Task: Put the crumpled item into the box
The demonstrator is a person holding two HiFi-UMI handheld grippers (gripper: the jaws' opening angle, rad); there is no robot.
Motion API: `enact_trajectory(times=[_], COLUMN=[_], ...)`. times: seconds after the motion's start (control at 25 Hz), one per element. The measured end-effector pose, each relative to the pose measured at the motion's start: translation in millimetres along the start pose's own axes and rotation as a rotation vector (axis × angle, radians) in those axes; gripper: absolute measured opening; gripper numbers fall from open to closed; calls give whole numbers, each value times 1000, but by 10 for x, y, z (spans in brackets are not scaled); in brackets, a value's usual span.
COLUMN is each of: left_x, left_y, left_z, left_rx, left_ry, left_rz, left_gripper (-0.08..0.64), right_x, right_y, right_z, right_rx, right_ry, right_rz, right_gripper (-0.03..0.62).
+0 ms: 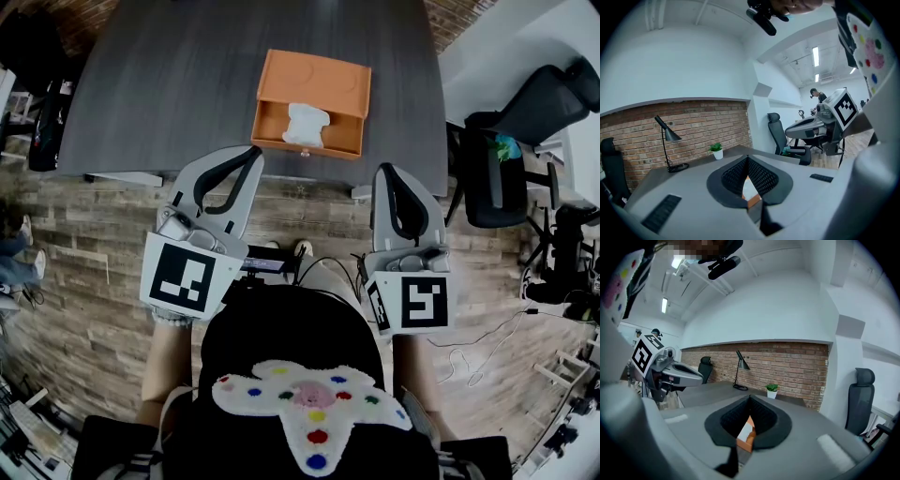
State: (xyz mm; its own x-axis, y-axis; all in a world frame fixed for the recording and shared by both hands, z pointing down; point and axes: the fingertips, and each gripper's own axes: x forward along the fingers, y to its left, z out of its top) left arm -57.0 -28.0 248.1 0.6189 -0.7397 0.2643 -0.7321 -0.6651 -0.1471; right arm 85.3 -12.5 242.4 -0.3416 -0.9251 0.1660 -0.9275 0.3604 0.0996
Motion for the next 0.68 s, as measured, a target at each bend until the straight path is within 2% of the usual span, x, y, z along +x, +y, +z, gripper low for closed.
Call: enact_trajectory(times=[0.68], left_x=[26], left_y=[14], left_z=[-19], left_rx=[-7], left_ry=[3], left_rz=[2], left_gripper=[6], right_x=[30], right_y=[4], right_z=[-68], right_rx=[-1], right_ry=[18], right_rz=[8], right_gripper=[8])
